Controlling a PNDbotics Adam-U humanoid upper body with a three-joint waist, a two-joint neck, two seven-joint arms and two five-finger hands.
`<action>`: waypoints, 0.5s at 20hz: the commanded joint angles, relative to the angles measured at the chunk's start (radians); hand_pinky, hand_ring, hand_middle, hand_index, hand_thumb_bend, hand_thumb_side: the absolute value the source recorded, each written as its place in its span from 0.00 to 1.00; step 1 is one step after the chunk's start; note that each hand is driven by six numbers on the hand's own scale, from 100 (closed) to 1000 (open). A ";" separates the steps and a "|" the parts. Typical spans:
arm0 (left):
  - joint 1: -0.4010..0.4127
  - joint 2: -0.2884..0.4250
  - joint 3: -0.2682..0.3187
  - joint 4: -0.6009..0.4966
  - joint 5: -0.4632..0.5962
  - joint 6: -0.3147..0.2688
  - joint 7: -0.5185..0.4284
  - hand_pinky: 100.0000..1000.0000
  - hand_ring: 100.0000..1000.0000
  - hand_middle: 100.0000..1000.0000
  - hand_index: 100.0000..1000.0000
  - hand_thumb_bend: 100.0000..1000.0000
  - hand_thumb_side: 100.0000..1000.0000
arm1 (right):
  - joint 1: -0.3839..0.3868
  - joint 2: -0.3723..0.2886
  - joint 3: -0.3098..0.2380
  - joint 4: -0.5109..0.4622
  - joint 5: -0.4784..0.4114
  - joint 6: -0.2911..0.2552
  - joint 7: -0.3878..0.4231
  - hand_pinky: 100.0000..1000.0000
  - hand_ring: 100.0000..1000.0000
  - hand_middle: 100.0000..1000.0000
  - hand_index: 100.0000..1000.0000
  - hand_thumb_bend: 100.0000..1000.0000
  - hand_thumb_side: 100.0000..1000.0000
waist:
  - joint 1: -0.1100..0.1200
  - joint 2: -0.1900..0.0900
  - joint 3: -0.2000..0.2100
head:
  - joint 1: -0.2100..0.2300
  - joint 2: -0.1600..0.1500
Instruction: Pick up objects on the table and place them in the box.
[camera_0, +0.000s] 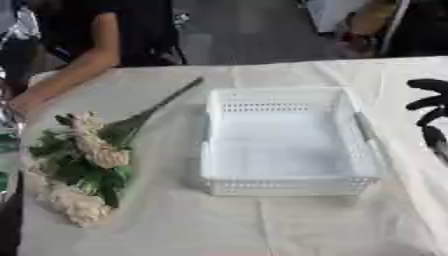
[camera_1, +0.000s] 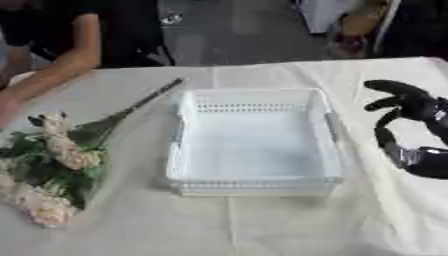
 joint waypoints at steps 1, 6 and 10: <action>-0.014 0.021 0.007 -0.019 -0.014 -0.009 -0.018 0.78 0.88 0.95 0.99 0.71 0.65 | -0.003 -0.016 -0.005 -0.016 -0.002 -0.003 0.002 0.63 0.81 0.98 1.00 0.00 0.17 | -0.002 -0.011 0.001 | -0.012 -0.015; -0.013 0.020 0.004 -0.019 -0.017 -0.015 -0.039 0.80 0.88 0.95 1.00 0.72 0.66 | -0.003 -0.015 -0.005 -0.016 -0.002 -0.002 0.002 0.63 0.81 0.98 1.00 0.00 0.17 | -0.002 -0.011 0.000 | -0.012 -0.017; -0.014 0.020 0.004 -0.019 -0.018 -0.015 -0.045 0.80 0.88 0.95 0.99 0.72 0.65 | -0.003 -0.015 -0.005 -0.016 -0.002 -0.003 0.003 0.63 0.81 0.98 1.00 0.00 0.17 | -0.002 -0.011 0.001 | -0.008 -0.013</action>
